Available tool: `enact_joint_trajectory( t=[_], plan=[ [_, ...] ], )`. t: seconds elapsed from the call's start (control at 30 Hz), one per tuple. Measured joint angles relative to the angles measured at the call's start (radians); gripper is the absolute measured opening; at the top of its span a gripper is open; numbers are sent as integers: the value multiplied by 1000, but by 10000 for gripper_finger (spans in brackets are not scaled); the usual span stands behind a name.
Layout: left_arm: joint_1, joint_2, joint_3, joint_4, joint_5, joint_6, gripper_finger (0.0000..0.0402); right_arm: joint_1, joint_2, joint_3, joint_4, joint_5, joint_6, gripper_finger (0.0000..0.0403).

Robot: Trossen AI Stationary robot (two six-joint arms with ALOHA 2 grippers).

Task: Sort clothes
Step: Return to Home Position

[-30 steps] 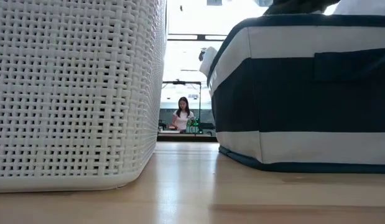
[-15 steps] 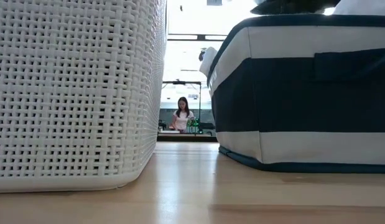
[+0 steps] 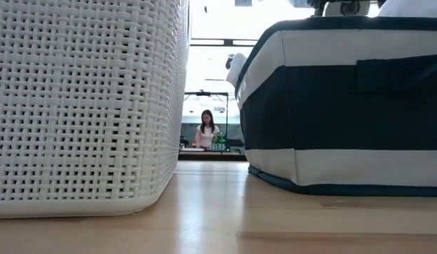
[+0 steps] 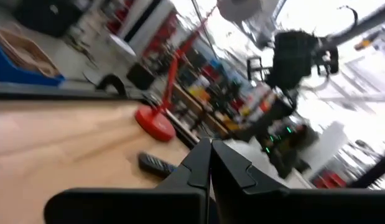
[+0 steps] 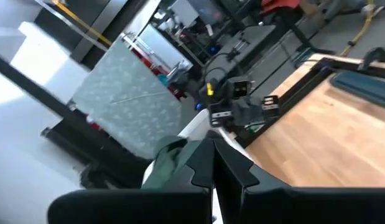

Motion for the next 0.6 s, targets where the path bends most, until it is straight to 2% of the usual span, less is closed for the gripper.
enact_joint_trajectory(
  t=[0.27, 0.4, 0.6],
  plan=[
    [-153, -2, 5, -83, -36, -16, 0, 92, -43, 0, -12, 21, -1, 0],
    [-184, 1, -1, -146, -54, 68, 0, 136, -90, 0, -44, 72, -26, 0],
    [-171, 1, 0, -236, -53, 92, 0, 177, -220, 0, -262, 123, -88, 0]
  ],
)
